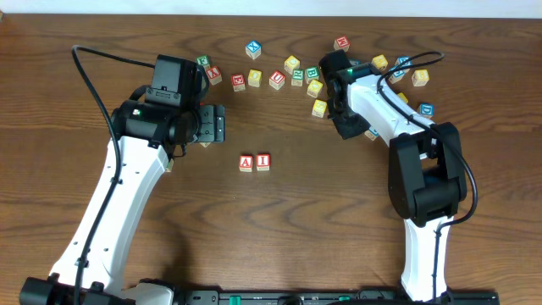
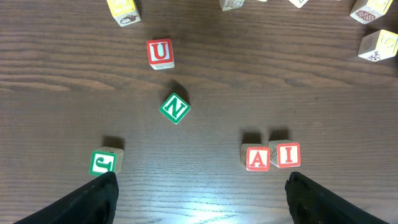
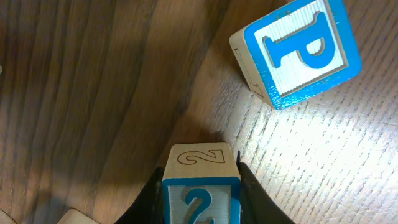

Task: Spell out AI2
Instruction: 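Lift the 2 block and carry it toward the right of I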

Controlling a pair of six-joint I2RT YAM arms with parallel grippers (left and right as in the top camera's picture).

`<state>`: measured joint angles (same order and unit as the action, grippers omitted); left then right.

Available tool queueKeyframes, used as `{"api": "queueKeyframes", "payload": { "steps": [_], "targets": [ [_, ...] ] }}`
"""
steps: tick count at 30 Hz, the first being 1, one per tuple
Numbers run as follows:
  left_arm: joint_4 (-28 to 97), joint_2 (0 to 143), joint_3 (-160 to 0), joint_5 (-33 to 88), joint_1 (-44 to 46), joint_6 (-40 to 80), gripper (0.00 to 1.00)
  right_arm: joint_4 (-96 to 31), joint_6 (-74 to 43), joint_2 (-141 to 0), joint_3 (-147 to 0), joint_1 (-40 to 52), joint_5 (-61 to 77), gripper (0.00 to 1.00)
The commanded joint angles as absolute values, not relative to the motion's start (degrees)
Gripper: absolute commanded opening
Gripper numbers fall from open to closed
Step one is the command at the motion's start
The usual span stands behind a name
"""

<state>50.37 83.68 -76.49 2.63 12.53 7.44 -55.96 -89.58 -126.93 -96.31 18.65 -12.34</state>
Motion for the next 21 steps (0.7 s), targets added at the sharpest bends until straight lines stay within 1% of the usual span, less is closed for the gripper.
{"api": "queueKeyframes", "payload": {
  "steps": [1, 4, 7, 12, 13, 15, 17, 19, 21],
  "targets": [
    [50.54, 83.48, -77.47, 1.87, 12.49, 7.09, 0.85, -56.58, -88.79, -127.63, -95.88, 18.46, -12.91, 0.11],
    [50.54, 83.48, -77.47, 1.87, 12.49, 7.09, 0.85, -56.60, -88.64, -127.63, -95.88, 18.46, -12.91, 0.11],
    [50.54, 83.48, -77.47, 1.87, 12.49, 7.09, 0.84, -56.55, -87.57, -127.63, -95.88, 18.46, -12.23, 0.08],
    [50.54, 83.48, -77.47, 1.87, 12.49, 7.09, 0.85, -56.66, -85.91, -127.63, -95.88, 18.48, -11.57, 0.06],
    [50.54, 83.48, -77.47, 1.87, 12.49, 7.09, 0.85, -56.51, -85.08, -127.63, -95.88, 18.48, -11.25, 0.07],
    [50.54, 83.48, -77.47, 1.89, 12.49, 7.09, 0.85, -55.92, -83.46, -127.63, -95.88, 18.46, -10.20, 0.14],
    [50.52, 83.48, -77.47, 1.87, 12.49, 7.09, 0.85, -54.89, -79.31, -127.63, -95.90, 18.46, -8.80, 0.17],
    [50.52, 83.48, -77.47, 1.87, 12.49, 7.09, 0.84, -54.06, -75.55, -127.63, -95.90, 18.48, -7.88, 0.14],
    [50.52, 83.48, -77.47, 1.89, 12.49, 7.09, 0.85, -53.63, -72.25, -127.61, -95.90, 18.57, -7.29, 0.09]
  ]
}}
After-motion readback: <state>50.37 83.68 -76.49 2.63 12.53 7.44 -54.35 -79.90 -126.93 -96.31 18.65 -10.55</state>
